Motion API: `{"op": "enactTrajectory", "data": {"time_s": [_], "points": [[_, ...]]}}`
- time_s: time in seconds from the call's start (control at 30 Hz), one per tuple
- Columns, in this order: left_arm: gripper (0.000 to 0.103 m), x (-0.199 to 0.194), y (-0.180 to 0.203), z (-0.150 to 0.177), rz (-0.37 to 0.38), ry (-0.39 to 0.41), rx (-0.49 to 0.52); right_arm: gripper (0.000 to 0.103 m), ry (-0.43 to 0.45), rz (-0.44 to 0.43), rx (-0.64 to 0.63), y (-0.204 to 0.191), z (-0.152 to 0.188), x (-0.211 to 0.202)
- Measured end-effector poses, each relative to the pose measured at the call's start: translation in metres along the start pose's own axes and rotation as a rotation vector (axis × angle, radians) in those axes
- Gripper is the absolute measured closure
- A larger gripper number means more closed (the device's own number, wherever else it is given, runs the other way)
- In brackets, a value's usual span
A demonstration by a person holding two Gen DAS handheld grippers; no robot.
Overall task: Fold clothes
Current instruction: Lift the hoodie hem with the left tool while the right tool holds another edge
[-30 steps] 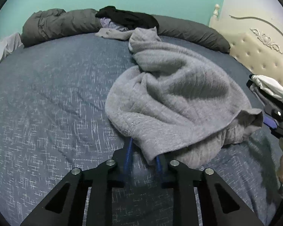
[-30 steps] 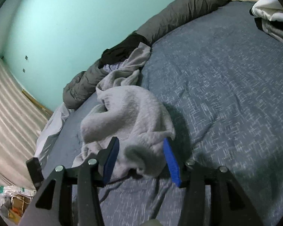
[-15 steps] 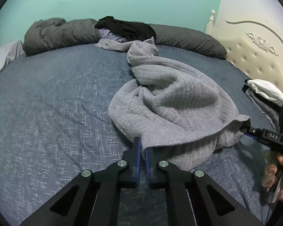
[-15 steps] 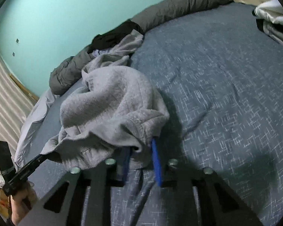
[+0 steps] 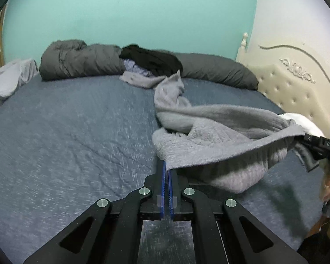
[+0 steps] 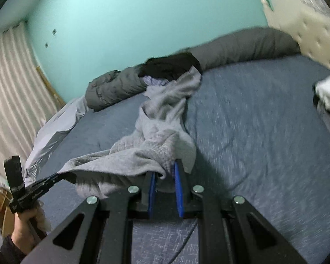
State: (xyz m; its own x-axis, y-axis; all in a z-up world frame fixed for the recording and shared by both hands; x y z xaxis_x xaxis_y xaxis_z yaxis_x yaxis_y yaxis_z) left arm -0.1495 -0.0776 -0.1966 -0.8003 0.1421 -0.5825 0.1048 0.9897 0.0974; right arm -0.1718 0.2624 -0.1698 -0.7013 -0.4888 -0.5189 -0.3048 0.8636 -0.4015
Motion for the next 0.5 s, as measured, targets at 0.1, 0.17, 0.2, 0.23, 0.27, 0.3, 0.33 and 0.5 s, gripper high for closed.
{"op": "enactTrajectory", "data": {"time_s": [0.1,0.17,0.2,0.23,0.27,0.3,0.33,0.5], "points": [[0.101,-0.031,0.003,-0.021,-0.006,0.022,0.025,0.088,0.004,-0.018,-0.052,-0.023,-0.018,-0.027],[0.101,-0.056,0.005,-0.036,-0.007,0.035,0.044,0.088,0.011,-0.038,-0.073,-0.036,-0.027,-0.045],[0.101,-0.065,0.007,-0.041,-0.009,0.042,0.053,0.088,0.014,-0.047,-0.083,-0.042,-0.031,-0.053],[0.101,-0.077,0.010,-0.047,-0.014,0.055,0.069,0.088,0.020,-0.060,-0.087,-0.047,-0.036,-0.064],[0.101,-0.090,0.013,-0.053,-0.019,0.068,0.087,0.088,0.024,-0.070,-0.092,-0.052,-0.040,-0.073],[0.101,-0.103,0.016,-0.060,-0.021,0.081,0.102,0.088,0.030,-0.076,-0.103,-0.058,-0.044,-0.083],[0.101,-0.115,0.019,-0.066,-0.018,0.093,0.110,0.088,0.035,-0.081,-0.114,-0.064,-0.048,-0.093],[0.101,-0.177,0.030,-0.092,0.002,0.152,0.131,0.088,0.061,-0.143,-0.139,-0.093,-0.066,-0.148]]}}
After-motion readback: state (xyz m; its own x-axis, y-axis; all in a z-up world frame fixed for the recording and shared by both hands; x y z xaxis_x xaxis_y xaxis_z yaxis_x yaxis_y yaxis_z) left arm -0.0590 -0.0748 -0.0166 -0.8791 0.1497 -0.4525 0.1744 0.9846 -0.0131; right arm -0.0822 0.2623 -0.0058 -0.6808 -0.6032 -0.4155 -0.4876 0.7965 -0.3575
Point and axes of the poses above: each gripper's, at about its wrist camera, not at the fingertips, and x roughly the way its jaws point, y to its right, z to its underside, the point moved 3 cm from there along x, roughly the way its jaws point, and after that the axes turned 4 degrees about -z, right-handed, at the moved point
